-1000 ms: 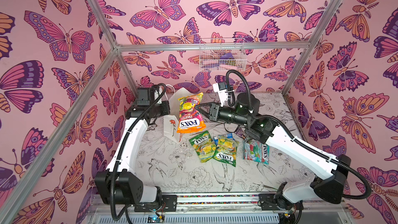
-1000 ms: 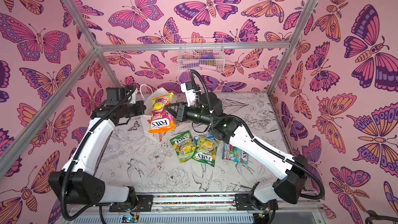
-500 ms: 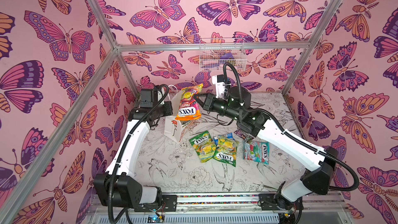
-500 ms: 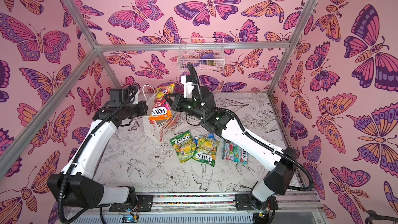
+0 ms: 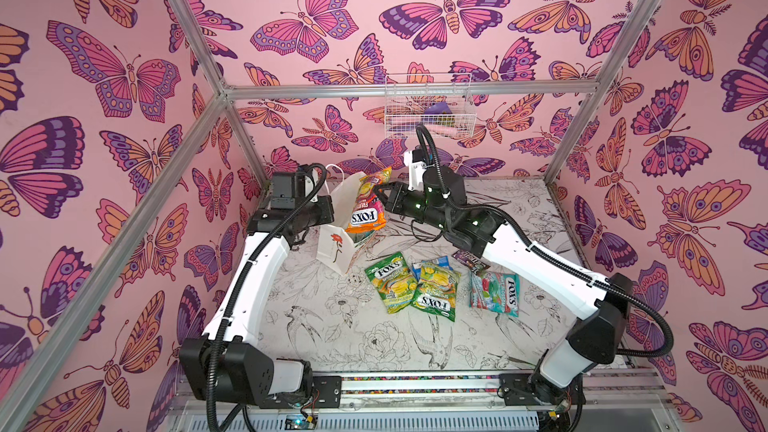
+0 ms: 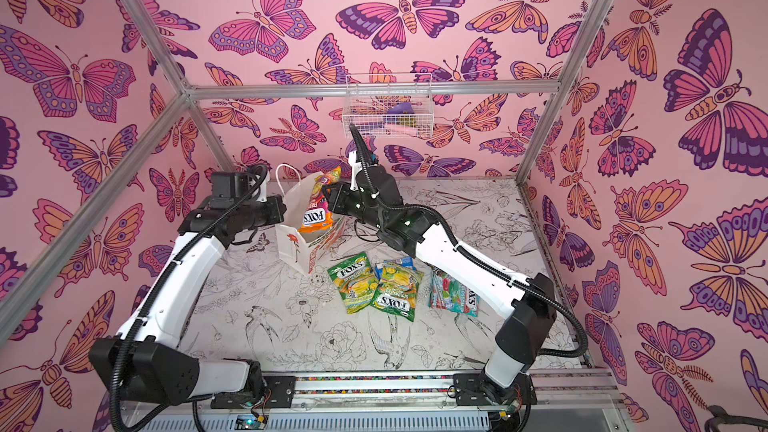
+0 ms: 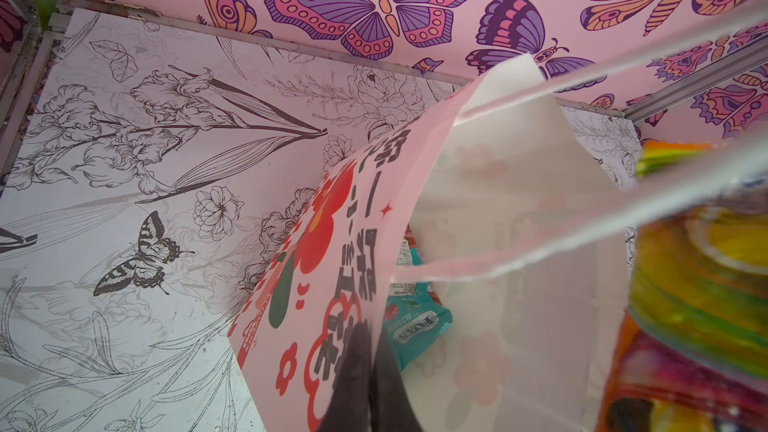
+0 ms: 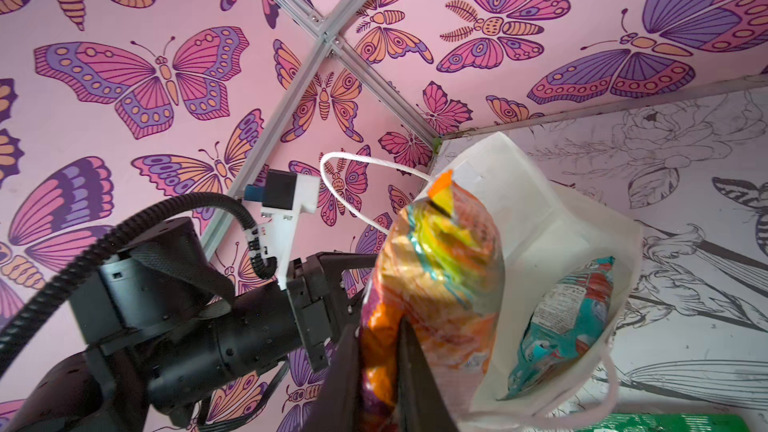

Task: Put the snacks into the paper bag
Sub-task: 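Carry the orange Fox's bag with the right gripper over the paper bag opening, then lower the orange bag into the paper bag and open the right gripper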

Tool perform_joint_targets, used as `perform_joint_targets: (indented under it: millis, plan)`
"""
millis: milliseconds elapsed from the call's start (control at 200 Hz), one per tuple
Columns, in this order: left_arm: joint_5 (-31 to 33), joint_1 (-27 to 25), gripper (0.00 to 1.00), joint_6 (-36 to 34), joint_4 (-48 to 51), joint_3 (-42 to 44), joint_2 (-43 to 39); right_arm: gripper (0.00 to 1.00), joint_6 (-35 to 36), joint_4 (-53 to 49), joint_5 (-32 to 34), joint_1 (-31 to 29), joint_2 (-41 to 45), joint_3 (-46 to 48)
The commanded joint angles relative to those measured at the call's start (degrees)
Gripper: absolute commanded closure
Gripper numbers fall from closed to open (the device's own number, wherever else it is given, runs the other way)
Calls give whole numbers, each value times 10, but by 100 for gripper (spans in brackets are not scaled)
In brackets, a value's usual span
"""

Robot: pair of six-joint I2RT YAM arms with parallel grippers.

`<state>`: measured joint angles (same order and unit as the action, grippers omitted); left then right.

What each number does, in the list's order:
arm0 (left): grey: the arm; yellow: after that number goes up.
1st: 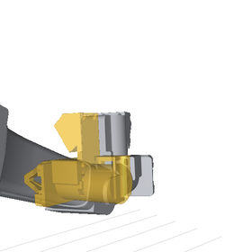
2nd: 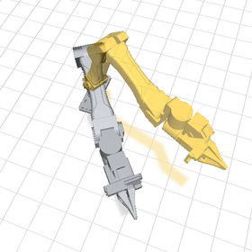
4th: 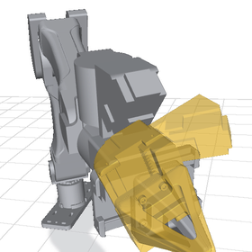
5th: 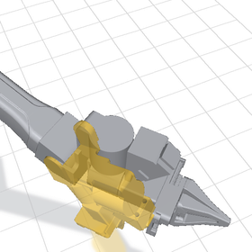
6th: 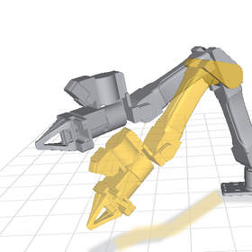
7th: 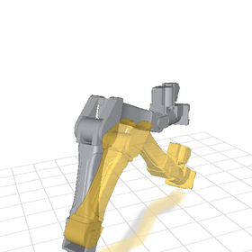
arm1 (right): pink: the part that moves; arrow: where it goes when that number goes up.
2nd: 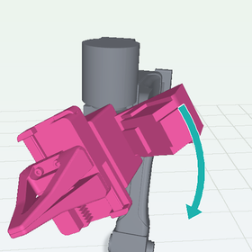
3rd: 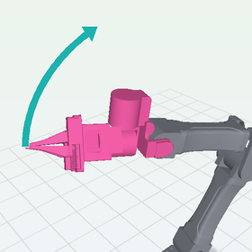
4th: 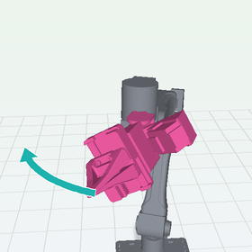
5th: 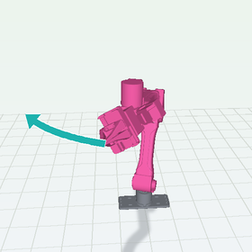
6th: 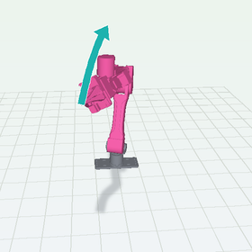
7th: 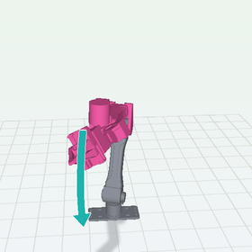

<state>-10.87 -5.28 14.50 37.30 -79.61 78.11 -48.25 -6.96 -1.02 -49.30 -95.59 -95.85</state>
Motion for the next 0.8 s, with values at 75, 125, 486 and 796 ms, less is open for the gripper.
perform_joint_targets:
  millis: [75, 125, 486, 796]
  plan:
    - [-7, -5, 100, 9, -16, 9, -15, 100, -26, 8, 16, 9, -9, -27]
    - [-8, -6, 100, 9, -17, 9, -16, 100, -36, 9, 12, 12, -13, -27]
    - [-11, -9, 100, 9, -20, 10, -17, 100, -86, 13, -4, 35, -31, -38]
    - [-19, -10, 100, 11, -27, 15, -20, 100, -107, 20, -20, 36, -52, -56]
